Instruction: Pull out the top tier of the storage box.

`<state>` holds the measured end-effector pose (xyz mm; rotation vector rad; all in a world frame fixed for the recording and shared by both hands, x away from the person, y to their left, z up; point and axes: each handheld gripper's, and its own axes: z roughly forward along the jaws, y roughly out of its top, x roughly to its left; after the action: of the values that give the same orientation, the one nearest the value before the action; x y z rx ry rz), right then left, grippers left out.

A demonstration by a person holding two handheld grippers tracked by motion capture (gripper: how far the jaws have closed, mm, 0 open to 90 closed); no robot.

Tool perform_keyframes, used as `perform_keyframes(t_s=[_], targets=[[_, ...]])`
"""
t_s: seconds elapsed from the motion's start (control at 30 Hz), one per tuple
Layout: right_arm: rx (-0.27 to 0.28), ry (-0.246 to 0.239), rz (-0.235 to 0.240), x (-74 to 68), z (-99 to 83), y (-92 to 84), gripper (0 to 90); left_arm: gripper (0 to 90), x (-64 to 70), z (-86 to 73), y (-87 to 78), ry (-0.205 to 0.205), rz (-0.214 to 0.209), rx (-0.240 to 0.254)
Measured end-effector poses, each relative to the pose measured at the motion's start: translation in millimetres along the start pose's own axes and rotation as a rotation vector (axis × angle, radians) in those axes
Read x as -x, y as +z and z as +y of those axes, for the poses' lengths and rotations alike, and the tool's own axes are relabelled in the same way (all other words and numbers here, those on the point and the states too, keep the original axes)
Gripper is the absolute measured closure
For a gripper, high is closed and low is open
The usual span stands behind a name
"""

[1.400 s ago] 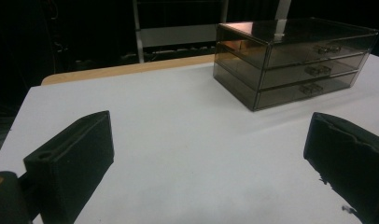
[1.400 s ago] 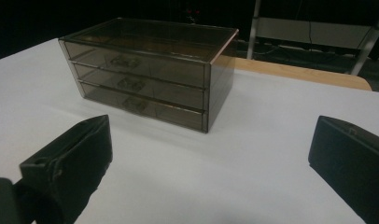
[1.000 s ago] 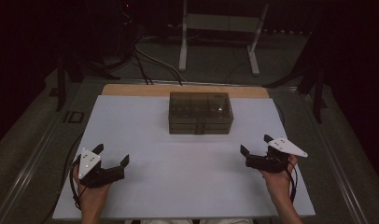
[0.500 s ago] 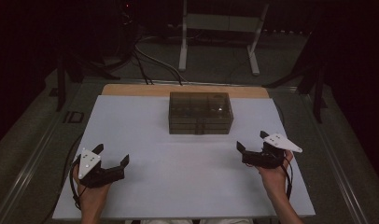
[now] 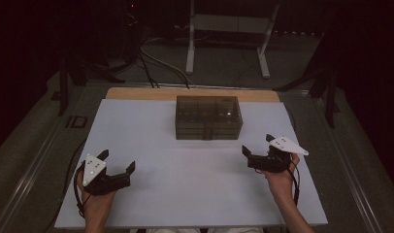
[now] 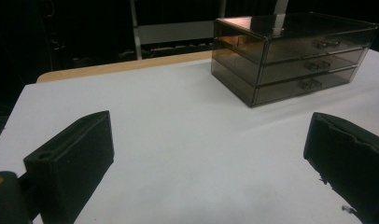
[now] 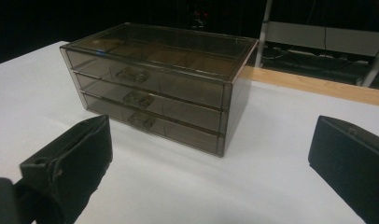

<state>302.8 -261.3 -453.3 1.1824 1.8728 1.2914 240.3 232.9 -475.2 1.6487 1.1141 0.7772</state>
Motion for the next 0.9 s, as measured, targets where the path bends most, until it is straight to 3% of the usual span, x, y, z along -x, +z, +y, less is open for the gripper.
perform_keyframes(t_s=[0.9], targets=[[-0.015,-0.051,0.023,-11.4,11.0,23.8,0.0,3.2,0.7,-0.6,1.5,0.0,-0.003,-0.005]])
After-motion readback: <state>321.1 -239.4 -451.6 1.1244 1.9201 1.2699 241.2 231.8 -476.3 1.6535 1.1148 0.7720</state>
